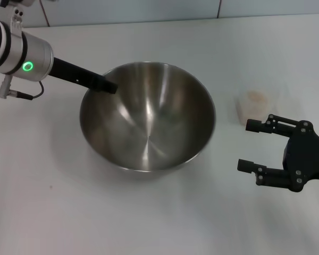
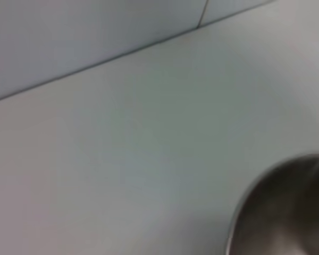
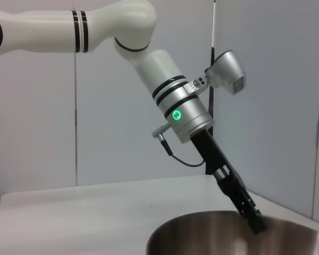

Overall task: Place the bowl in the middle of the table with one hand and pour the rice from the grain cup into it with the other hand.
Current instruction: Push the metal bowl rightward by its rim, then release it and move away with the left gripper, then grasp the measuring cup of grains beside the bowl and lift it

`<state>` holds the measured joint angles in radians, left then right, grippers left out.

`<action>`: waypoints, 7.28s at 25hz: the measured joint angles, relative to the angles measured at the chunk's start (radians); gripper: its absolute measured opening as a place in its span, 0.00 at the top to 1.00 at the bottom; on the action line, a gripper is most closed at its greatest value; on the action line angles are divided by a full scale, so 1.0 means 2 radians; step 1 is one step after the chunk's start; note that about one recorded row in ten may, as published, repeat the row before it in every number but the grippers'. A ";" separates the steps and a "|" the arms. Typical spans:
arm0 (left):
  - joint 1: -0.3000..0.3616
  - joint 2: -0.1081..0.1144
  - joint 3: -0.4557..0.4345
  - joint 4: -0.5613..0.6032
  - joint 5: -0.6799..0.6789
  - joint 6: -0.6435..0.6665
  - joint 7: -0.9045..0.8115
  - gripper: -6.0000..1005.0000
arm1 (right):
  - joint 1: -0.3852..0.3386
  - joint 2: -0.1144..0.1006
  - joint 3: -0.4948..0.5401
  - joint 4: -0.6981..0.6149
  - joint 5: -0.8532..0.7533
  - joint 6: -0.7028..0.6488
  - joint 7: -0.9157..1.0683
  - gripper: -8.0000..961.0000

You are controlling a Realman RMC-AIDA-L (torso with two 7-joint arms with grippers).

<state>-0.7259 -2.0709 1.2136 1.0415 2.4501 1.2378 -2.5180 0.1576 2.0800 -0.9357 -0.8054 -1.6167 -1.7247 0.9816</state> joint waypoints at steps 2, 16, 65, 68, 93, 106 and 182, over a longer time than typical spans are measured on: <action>0.007 0.001 -0.011 0.022 -0.007 0.000 0.000 0.55 | 0.000 0.000 0.000 0.000 0.000 0.000 0.000 0.22; 0.109 0.004 -0.058 0.098 -0.310 -0.048 0.134 0.20 | 0.000 0.000 0.000 -0.002 0.000 0.000 0.000 0.22; 0.229 0.004 -0.134 0.086 -0.329 0.196 0.477 0.20 | -0.017 0.003 0.099 0.091 0.034 0.067 -0.013 0.23; 0.229 0.004 -0.137 0.065 -0.340 0.201 0.493 0.20 | -0.019 0.004 0.127 0.123 0.043 0.071 -0.038 0.23; 0.254 0.002 -0.128 0.012 -0.342 0.205 0.538 0.20 | -0.005 0.001 0.258 0.231 0.050 0.115 -0.141 0.23; 0.254 0.003 -0.131 0.019 -0.345 0.208 0.539 0.20 | 0.021 0.002 0.255 0.246 0.051 0.147 -0.144 0.23; 0.249 0.003 -0.127 0.019 -0.345 0.218 0.539 0.20 | 0.106 0.002 0.253 0.286 0.043 0.291 -0.156 0.23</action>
<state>-0.2283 -2.0647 0.9602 1.0799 1.7610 1.6732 -1.4404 0.3698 2.0838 -0.4294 -0.2331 -1.5311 -1.1430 0.6688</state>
